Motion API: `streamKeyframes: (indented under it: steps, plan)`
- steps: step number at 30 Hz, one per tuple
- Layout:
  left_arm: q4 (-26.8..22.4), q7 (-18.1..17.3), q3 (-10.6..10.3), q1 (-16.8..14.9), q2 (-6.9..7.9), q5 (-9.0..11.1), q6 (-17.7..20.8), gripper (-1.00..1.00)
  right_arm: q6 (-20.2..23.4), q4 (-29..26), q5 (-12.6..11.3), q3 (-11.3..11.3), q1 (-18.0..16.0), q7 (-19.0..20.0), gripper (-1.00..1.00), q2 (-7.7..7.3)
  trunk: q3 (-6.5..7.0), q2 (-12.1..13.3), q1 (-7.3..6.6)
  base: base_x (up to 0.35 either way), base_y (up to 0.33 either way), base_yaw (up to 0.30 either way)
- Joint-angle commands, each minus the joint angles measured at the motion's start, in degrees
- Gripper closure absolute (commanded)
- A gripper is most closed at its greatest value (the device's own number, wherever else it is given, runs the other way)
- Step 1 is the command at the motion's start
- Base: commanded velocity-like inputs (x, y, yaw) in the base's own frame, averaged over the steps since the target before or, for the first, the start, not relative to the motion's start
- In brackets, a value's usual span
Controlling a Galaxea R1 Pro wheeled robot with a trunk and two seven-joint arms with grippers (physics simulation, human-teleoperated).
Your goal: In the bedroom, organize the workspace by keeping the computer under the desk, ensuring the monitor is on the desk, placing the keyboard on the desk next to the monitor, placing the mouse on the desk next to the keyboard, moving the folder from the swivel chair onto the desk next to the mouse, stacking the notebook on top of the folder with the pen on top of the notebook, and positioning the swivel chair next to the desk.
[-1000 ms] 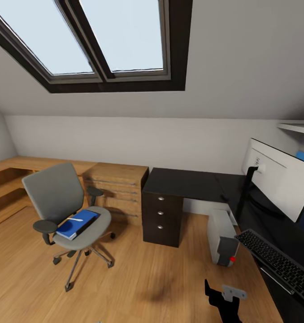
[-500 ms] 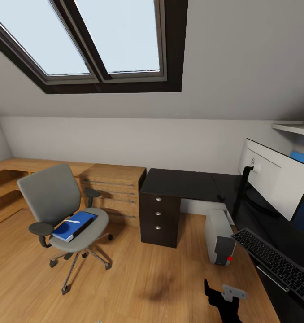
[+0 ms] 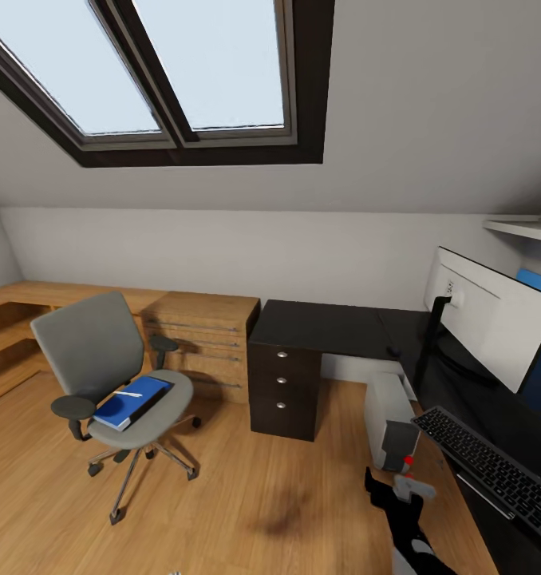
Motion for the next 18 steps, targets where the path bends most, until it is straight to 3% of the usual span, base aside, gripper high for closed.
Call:
streamKeyframes:
  steps: [1, 10, 11, 13, 14, 16, 18]
  plan:
    - [0.03, 0.07, 0.27, -0.04, -0.02, -0.05, -0.18, -1.0, 2.39, -2.19, -0.4, 0.31, -0.04, -0.75, -1.0, 0.09, -0.09, -0.06, 0.01, 0.0, 0.0, 0.0]
    - [-0.03, 0.28, 0.27, -0.04, -0.02, -0.01, -0.19, -1.0, 28.16, -22.52, -0.37, 0.39, -0.07, -2.67, -1.0, -0.04, -0.09, -0.06, 0.01, 0.0, 0.0, 0.0]
    - [-0.04, 0.41, 0.24, -0.04, -0.04, 0.01, -0.19, -1.0, 33.71, -27.05, -0.35, 0.39, -0.07, -2.79, -1.0, -0.39, -0.09, -0.06, 0.01, 0.0, 0.0, 0.0]
    - [-0.05, 0.51, 0.23, -0.04, -0.07, 0.02, -0.19, -1.0, 38.94, -31.3, -0.36, 0.38, -0.07, -2.85, -1.0, -0.94, -0.09, -0.06, 0.01, 0.0, 0.0, 0.0]
    - [-0.05, 0.58, 0.22, -0.04, -0.08, 0.03, -0.19, -1.0, 43.65, -35.0, -0.38, 0.35, -0.07, -2.84, -1.0, -1.72, -0.09, -0.06, 0.01, 0.0, 0.0, 0.0]
    - [-0.05, 0.63, 0.23, -0.04, -0.1, 0.02, -0.19, -1.0, 49.47, -39.45, -0.46, 0.33, -0.07, -2.83, -1.0, -3.13, -0.09, -0.06, 0.01, 0.0, 0.0, 0.0]
    - [-0.05, 0.67, 0.25, -0.04, -0.1, 0.03, -0.16, -1.0, 52.45, -41.89, -0.51, 0.33, -0.07, -2.81, -1.0, -4.05, -0.09, -0.06, 0.01, 0.0, 0.0, 0.0]
